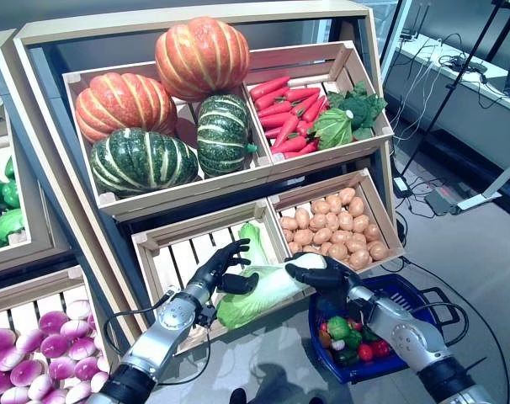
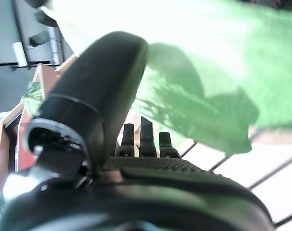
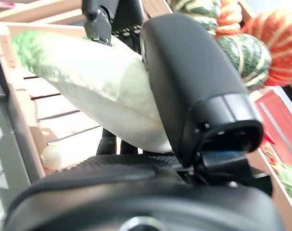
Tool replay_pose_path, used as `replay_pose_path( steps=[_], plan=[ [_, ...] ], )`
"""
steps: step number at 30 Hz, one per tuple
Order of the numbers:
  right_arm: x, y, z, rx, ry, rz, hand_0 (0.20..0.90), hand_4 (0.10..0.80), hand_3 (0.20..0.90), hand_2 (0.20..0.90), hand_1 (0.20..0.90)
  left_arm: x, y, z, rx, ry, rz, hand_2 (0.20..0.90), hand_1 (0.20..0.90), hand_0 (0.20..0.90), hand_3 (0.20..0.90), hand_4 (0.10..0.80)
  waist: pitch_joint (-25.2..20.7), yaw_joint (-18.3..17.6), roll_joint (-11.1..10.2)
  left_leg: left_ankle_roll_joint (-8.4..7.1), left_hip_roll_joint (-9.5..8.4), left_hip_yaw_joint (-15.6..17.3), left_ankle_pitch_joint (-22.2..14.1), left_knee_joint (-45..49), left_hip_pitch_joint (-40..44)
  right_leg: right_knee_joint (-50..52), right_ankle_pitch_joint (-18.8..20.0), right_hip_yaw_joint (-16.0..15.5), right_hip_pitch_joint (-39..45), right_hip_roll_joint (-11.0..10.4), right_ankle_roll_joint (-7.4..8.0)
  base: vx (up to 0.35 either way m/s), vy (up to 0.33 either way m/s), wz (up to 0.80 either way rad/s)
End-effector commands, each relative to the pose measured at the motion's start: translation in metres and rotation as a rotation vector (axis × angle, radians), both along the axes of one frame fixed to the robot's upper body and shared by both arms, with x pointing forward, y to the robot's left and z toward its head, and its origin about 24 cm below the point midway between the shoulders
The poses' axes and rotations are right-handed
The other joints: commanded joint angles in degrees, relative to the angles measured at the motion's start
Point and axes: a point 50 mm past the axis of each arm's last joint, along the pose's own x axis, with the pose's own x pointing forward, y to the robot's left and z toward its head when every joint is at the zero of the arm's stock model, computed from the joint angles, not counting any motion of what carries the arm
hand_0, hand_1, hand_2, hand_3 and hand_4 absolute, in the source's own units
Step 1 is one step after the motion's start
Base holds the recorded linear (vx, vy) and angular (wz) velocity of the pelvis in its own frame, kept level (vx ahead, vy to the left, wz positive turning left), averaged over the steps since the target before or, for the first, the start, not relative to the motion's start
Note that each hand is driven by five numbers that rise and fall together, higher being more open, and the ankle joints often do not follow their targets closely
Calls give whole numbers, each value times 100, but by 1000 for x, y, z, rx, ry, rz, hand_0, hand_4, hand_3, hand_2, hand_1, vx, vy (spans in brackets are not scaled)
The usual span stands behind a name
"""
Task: Put vegetables into the basket
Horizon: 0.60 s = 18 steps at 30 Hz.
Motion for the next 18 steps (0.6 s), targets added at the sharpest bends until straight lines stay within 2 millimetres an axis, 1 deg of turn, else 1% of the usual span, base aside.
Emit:
replay_pose_path(
  steps=[1,5,8,11,16,17,18],
  plan=[
    [29,-4,96,237,-433,-94,300,400,300,300,300,22,-9,39,-96,-169,-42,900,900,900,900,800,-178,-38,-183,-101,-53,-36,-482,10,123,14,72,198,206,-350,334,0,0,0],
    [31,-25,112,235,-505,-174,300,400,300,300,300,22,-5,38,-102,-154,-44,900,900,900,900,800,-183,-101,-206,-76,-55,16,-450,10,92,14,103,243,159,-339,318,-26,9,-4],
    [30,-39,117,222,-527,-225,300,400,300,300,300,22,-4,37,-104,-148,-59,900,900,900,900,800,-191,-133,-211,-73,-45,38,-445,10,84,14,109,267,147,-331,320,-19,4,-5],
    [31,-61,126,194,-568,-309,300,400,300,300,300,22,-2,39,-95,-141,-70,900,900,900,900,800,-186,-192,-220,-65,-30,93,-449,10,89,14,116,309,132,-314,319,-16,3,-9],
    [29,-93,136,118,-608,-428,300,400,300,300,300,23,4,40,-82,-138,-61,900,900,900,900,800,-181,-275,-234,-68,-12,154,-443,10,72,14,126,389,95,-283,319,-13,2,-6],
    [28,-97,138,108,-611,-444,300,400,300,300,300,23,5,41,-80,-139,-59,900,900,900,900,800,-181,-285,-235,-72,-8,160,-440,10,69,14,128,398,90,-280,319,-3,-3,-6],
    [27,-107,141,89,-621,-485,300,400,300,300,300,23,7,41,-78,-138,-53,900,900,900,900,800,-178,-304,-242,-74,-3,172,-437,10,64,14,131,414,84,-272,316,5,-6,-6]
  ],
)
